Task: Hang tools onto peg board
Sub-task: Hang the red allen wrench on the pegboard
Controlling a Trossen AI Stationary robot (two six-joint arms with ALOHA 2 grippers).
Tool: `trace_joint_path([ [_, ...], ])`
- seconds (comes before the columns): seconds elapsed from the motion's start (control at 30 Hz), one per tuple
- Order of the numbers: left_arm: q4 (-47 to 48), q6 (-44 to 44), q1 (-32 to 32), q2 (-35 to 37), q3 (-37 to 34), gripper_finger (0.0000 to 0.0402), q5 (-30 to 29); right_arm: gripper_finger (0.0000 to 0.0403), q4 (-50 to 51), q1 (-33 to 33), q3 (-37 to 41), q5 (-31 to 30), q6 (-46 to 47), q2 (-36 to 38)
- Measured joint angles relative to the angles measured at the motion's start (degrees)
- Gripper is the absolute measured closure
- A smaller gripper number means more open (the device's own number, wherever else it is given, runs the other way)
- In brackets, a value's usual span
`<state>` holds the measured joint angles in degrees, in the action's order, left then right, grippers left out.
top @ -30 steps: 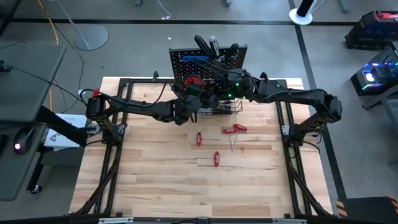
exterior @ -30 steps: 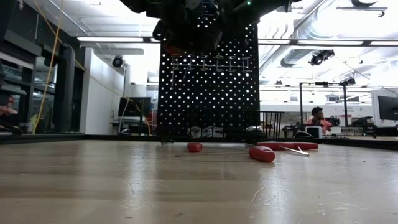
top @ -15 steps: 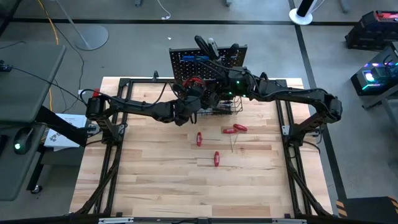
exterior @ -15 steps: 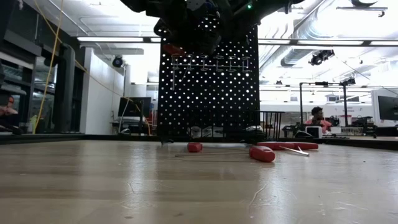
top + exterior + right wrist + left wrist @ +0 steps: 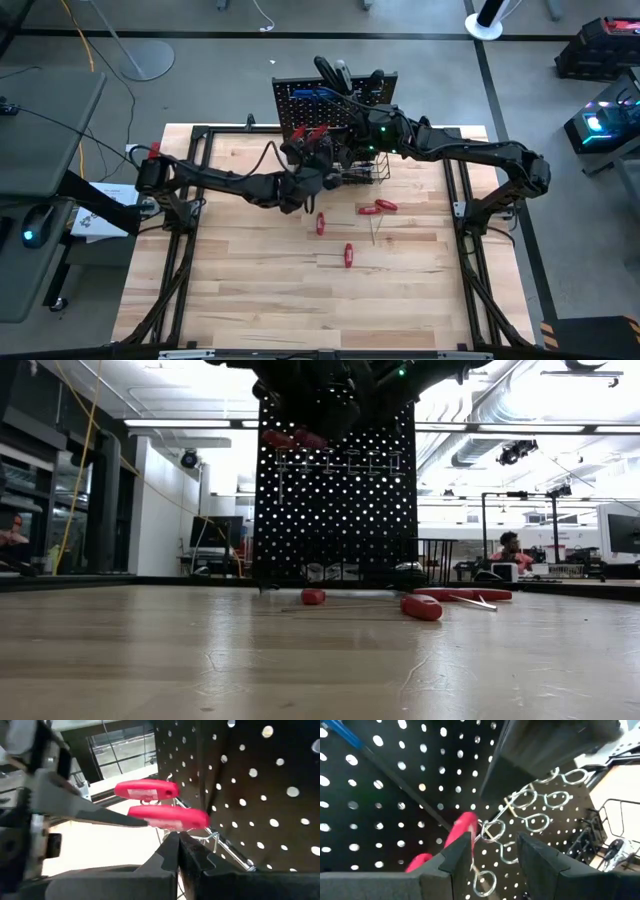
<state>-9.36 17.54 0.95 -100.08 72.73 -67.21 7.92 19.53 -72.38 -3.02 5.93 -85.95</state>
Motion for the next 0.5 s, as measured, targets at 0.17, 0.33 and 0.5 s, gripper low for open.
trace_joint_path([
  [0.17,0.49,1.16,2.41,0.89,0.0,0.0254,-2.25,0.0403,-0.02,0.0,0.0,0.19,0.0,0.0],
  [0.33,1.31,1.16,4.11,1.62,0.0,0.0254,-6.57,0.0403,-0.02,0.0,0.0,0.21,0.02,0.01],
  [0.5,3.55,-3.28,6.83,3.05,0.0,0.0254,-6.98,0.0403,0.25,0.0,0.01,0.21,0.02,0.4],
])
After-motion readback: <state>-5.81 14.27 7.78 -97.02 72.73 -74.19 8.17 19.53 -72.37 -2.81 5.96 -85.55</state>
